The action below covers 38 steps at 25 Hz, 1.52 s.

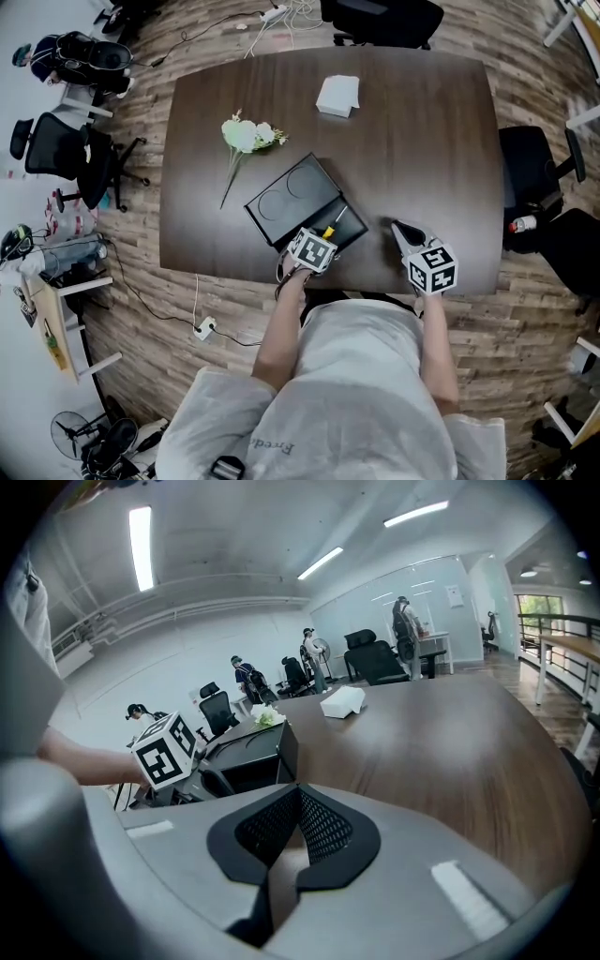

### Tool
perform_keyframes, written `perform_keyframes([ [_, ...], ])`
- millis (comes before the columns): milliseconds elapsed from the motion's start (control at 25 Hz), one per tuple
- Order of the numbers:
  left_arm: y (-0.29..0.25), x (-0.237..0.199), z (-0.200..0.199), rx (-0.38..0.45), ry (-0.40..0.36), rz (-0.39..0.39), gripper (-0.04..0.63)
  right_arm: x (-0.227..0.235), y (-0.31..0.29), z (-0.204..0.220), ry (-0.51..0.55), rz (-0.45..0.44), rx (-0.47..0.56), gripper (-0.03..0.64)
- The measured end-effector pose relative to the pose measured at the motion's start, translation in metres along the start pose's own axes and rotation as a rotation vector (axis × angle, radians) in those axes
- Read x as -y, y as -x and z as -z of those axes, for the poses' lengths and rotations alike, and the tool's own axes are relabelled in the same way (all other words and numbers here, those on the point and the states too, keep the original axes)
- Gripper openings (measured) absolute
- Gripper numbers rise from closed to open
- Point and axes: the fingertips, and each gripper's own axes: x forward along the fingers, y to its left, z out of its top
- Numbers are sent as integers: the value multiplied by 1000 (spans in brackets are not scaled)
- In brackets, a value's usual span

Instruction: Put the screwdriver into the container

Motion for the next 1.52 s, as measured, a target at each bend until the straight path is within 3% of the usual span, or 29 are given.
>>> perform_keyframes([
  [280,-1,-7,-8,-2,20,-17,133,-9,-5,-2,51,-25,-32,0],
  [1120,0,-7,-12,9,20,-6,146,1,-1,3,33,-1,-25,0],
  [1520,3,0,-1,21,106,41,146,-1,1,6,38,-11,-23,0],
])
